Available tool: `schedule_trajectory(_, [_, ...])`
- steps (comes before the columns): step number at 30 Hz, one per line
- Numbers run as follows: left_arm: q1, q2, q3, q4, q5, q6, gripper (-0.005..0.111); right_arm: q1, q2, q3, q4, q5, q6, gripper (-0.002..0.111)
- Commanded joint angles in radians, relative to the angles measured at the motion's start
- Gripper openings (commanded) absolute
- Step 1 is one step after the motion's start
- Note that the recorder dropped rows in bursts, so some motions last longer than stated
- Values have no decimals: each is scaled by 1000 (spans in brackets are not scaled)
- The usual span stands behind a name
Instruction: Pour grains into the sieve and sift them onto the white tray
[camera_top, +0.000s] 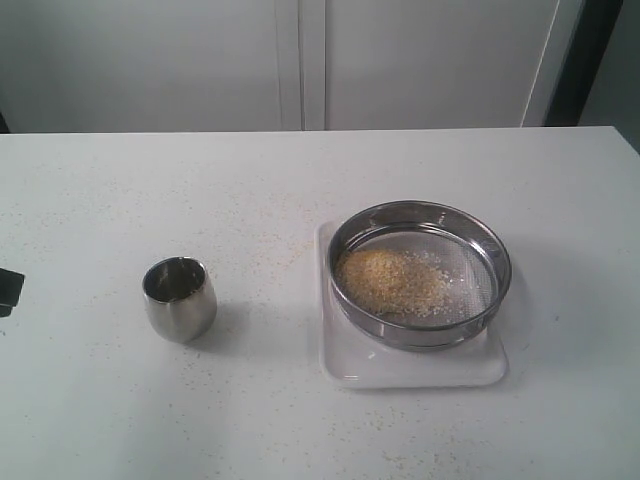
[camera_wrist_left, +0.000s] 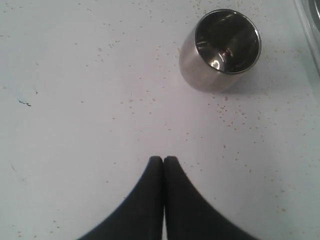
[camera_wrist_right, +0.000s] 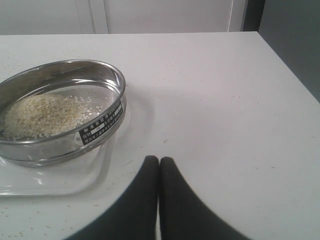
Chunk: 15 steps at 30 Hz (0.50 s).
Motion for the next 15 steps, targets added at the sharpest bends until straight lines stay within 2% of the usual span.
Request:
schedule_trajectory(1, [-2, -10, -5, -9, 14, 7, 0, -1, -5, 6, -6, -14, 3, 0])
schedule_trajectory(11, [-2, -117, -5, -6, -49, 5, 0, -1, -5, 6, -6, -14, 3, 0])
schedule_trajectory(15, [22, -166, -5, 2, -61, 5, 0, -1, -5, 6, -6, -14, 3, 0])
